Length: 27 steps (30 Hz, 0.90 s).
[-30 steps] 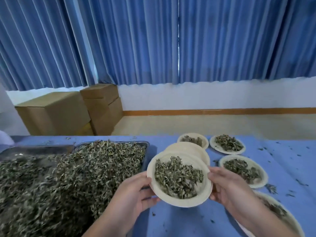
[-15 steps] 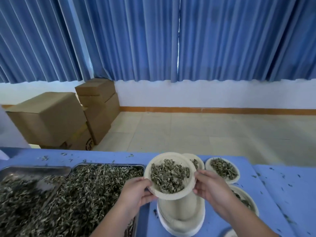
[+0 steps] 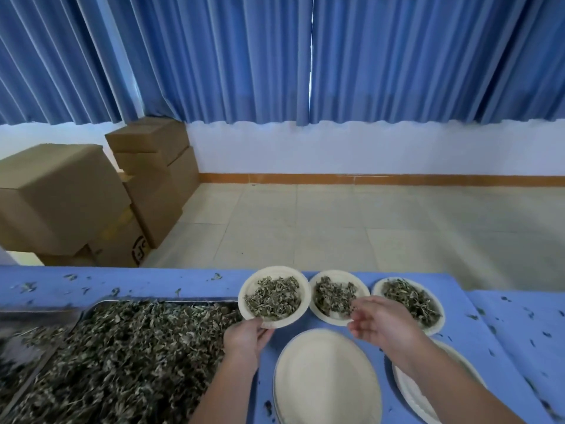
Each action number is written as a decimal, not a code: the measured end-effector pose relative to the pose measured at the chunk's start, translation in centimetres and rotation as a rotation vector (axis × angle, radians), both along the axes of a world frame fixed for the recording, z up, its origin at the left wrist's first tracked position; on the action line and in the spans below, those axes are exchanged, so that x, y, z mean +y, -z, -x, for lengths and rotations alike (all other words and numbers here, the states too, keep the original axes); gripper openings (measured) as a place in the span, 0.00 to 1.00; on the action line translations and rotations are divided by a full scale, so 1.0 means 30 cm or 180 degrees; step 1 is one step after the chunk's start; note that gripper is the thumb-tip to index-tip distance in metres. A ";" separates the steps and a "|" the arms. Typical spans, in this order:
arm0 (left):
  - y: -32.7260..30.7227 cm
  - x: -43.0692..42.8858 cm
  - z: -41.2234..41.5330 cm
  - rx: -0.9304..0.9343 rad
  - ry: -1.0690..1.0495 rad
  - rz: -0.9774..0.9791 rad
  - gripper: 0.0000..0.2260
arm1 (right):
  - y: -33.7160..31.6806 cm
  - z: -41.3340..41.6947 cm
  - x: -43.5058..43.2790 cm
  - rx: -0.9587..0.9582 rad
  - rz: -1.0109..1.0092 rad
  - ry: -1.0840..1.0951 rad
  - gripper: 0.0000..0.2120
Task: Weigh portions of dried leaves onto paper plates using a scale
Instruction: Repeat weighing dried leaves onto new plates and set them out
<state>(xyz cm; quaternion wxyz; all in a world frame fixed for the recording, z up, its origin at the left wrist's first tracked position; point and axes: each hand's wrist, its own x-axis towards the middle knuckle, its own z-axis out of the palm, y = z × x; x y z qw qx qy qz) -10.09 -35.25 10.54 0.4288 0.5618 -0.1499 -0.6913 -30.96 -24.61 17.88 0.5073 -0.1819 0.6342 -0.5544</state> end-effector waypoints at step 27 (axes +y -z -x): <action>-0.032 0.083 0.024 -0.0101 0.0534 -0.0115 0.14 | 0.025 0.055 0.084 0.0280 -0.0171 0.0094 0.05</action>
